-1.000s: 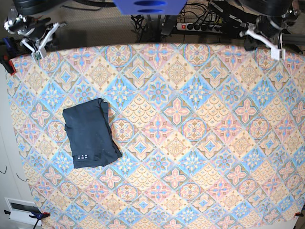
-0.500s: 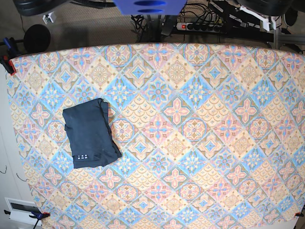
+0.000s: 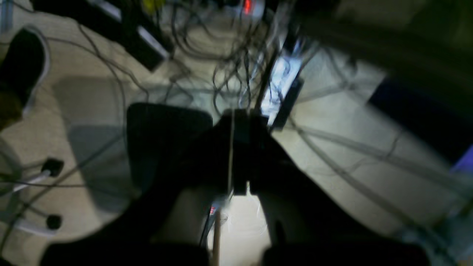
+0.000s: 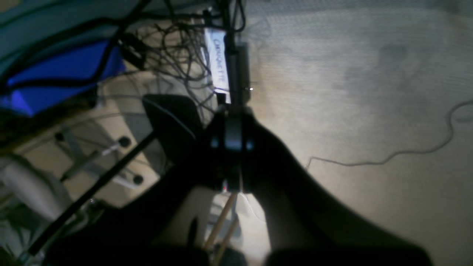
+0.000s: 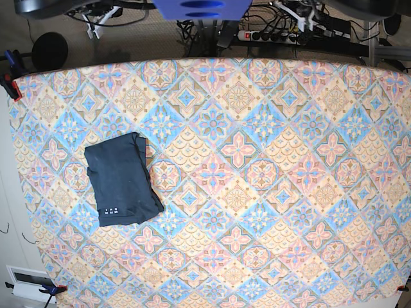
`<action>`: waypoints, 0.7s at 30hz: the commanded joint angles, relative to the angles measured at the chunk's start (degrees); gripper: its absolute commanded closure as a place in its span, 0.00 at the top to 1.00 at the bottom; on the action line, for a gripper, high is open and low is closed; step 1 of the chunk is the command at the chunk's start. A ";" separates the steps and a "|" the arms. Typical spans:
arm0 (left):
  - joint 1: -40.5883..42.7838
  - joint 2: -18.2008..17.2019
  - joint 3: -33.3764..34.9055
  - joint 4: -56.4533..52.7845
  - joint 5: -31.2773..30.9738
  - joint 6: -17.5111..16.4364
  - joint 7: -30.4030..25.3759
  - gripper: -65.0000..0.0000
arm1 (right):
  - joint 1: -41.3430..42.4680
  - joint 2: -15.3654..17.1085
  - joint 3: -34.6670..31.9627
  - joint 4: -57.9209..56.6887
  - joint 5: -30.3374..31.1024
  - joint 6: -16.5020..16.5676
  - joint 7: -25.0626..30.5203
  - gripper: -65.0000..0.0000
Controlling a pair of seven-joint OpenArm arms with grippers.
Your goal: Layout the t-shirt on the table in an organized manner, then fold the t-shirt properly
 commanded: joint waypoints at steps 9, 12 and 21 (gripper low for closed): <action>-11.28 5.58 19.46 -23.63 0.25 0.38 -17.38 0.00 | 6.97 -4.72 -2.96 -11.07 -0.13 -6.56 8.08 0.00; -12.86 6.20 22.09 -24.42 0.25 0.38 -18.09 0.00 | 7.59 -4.81 -3.22 -11.33 -0.13 -12.72 9.31 0.00; -15.50 6.90 22.36 -23.72 -0.10 0.47 -18.17 0.00 | 7.67 -4.90 -3.31 -11.33 -0.22 -24.23 9.04 0.00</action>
